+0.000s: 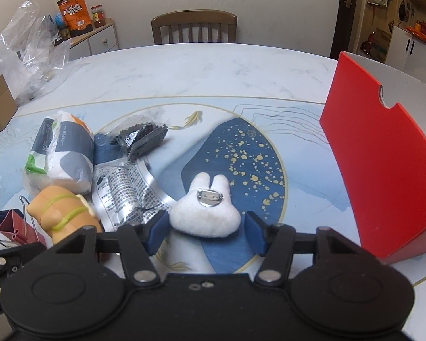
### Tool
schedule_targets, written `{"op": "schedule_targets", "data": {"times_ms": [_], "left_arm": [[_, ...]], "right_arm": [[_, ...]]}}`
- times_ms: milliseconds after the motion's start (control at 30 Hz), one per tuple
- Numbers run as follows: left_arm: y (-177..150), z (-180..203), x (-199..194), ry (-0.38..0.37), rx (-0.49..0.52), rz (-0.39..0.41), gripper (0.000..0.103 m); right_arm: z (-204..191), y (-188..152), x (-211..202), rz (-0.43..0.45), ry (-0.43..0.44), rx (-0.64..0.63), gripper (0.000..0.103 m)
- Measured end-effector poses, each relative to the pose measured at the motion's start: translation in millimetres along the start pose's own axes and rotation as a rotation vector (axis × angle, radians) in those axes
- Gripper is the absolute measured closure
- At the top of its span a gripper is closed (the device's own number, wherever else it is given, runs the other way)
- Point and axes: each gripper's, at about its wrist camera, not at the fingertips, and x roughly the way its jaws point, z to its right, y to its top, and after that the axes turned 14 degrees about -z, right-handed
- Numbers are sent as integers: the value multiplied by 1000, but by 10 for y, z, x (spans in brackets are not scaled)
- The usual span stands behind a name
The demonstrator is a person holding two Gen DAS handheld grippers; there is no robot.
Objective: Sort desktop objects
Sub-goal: 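Grasp the pink binder clip with the left tool while the right tool grasps the white plush bunny, then carry the binder clip and plush bunny into the red shoebox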
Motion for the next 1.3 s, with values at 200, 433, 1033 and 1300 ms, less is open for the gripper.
{"op": "schedule_targets", "data": {"times_ms": [200, 433, 1033, 1300], "left_arm": [[7, -1, 4, 3, -8, -3, 71], [9, -8, 12, 9, -23, 2, 72], [-12, -7, -175, -24, -53, 11, 73], [39, 28, -352, -48, -62, 17, 73]], "right_arm": [[-6, 0, -12, 0, 0, -1, 50], [9, -18, -35, -2, -2, 11, 52], [84, -156, -374, 17, 50, 44, 52], [116, -255, -602, 33, 61, 73, 52]]}}
